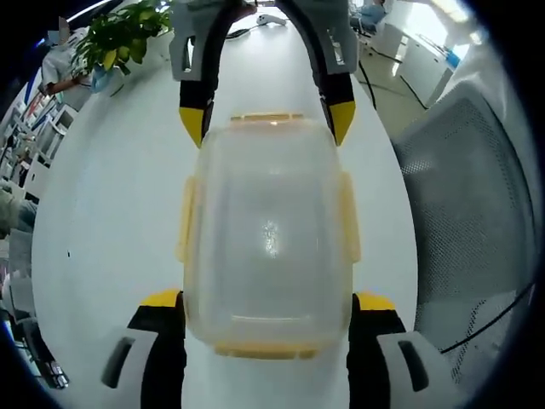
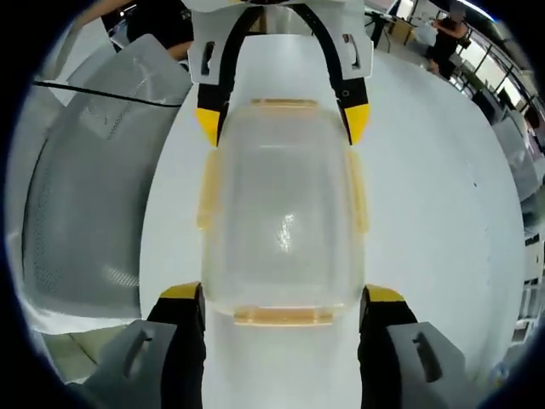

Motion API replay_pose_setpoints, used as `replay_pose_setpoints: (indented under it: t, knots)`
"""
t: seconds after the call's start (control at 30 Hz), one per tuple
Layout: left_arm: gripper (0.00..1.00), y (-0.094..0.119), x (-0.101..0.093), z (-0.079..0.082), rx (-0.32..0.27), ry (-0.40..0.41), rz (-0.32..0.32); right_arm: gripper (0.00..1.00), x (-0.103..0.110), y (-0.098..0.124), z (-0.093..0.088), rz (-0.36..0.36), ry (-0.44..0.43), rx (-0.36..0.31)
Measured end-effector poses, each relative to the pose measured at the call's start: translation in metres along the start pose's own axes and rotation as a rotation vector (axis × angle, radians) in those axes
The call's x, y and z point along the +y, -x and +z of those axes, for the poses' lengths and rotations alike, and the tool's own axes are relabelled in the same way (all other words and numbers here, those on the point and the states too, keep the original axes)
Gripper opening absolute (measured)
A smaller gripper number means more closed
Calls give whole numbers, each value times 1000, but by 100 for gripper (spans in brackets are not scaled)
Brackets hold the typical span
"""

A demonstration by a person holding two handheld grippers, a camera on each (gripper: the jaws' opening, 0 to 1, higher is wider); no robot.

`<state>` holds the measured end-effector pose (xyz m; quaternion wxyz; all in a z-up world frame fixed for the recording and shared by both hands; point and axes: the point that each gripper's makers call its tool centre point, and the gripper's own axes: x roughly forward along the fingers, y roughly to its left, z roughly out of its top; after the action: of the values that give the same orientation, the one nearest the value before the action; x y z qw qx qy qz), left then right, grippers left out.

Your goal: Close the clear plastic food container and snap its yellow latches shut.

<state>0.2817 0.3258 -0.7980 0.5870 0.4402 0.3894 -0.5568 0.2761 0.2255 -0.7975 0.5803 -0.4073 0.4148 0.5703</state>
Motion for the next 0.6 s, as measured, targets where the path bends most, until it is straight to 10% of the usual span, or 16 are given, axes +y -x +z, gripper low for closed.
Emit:
replay_pose_setpoints:
  t: [0.6]
  knots:
    - [76, 11, -2, -33, -8, 20, -3, 71, 3, -13, 31, 21, 23, 40]
